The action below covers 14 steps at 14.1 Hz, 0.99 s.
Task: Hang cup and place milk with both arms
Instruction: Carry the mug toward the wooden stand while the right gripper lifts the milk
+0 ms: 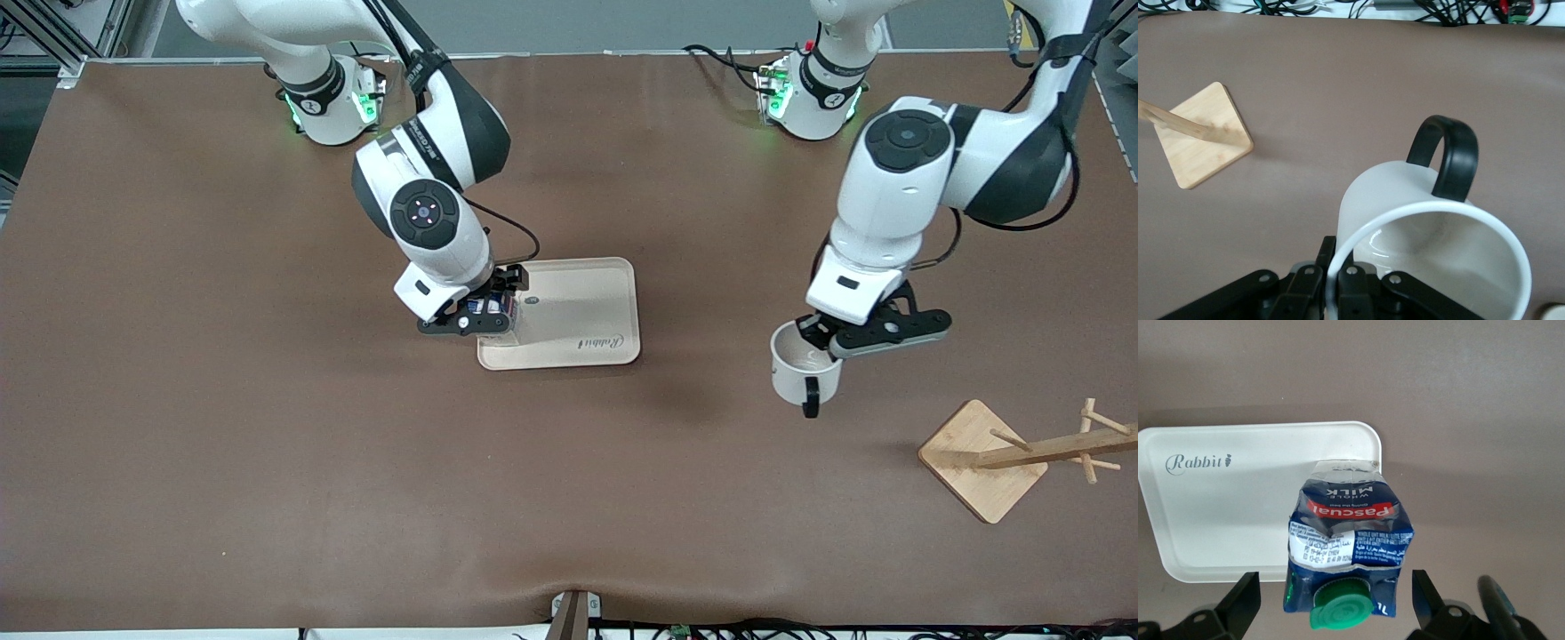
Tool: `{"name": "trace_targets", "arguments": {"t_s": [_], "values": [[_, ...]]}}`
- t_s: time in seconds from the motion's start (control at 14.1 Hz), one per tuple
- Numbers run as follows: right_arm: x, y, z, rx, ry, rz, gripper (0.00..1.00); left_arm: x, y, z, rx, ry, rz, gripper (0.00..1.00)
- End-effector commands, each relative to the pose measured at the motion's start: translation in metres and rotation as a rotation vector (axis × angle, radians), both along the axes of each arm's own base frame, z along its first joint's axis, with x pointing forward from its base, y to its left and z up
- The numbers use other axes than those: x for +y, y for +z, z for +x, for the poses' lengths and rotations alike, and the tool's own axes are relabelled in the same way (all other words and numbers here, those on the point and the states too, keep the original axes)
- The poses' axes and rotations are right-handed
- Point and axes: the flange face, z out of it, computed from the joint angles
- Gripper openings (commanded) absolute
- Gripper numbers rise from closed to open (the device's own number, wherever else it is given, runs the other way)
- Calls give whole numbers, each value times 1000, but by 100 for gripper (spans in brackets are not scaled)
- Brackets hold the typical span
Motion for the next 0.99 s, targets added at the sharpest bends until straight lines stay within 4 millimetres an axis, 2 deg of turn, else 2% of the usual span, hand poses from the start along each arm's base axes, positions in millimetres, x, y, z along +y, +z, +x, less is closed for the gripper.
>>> {"name": "trace_targets", "arguments": {"t_s": [0.0,0.07,0.14,0.21,0.28,0.36,0.43,0.5,0.64,0.71,0.78,0.85,0.92], "values": [[3,-7,-8,-35,7,-14,100,18,5,-1,-7,-12,44,0],[4,-9,-9,-50,15,-16,100,24,3,0,1,-20,51,0],[4,-9,-9,-54,15,-16,83,32,5,0,2,-26,63,0],[4,-9,-9,-54,17,-15,48,37,5,0,4,-30,70,0],[2,-8,-8,-50,16,-18,26,39,4,-1,9,-39,77,0],[-2,-3,-4,-48,2,-17,7,50,7,-1,9,-48,93,0],[-4,8,0,-46,-3,-8,0,56,11,-1,8,-73,111,0],[-8,28,8,-35,-18,-8,0,60,14,-1,5,-91,120,0],[-35,81,33,10,-84,-3,0,71,18,3,-8,-131,131,0],[-60,98,46,50,-127,25,0,84,25,3,-13,-166,157,0],[-92,106,59,77,-178,41,0,89,31,0,-17,-197,184,0],[-116,118,65,72,-182,55,0,91,36,-2,-24,-233,207,0],[-137,134,62,78,-146,59,0,103,40,-3,-18,-255,230,0]]}}
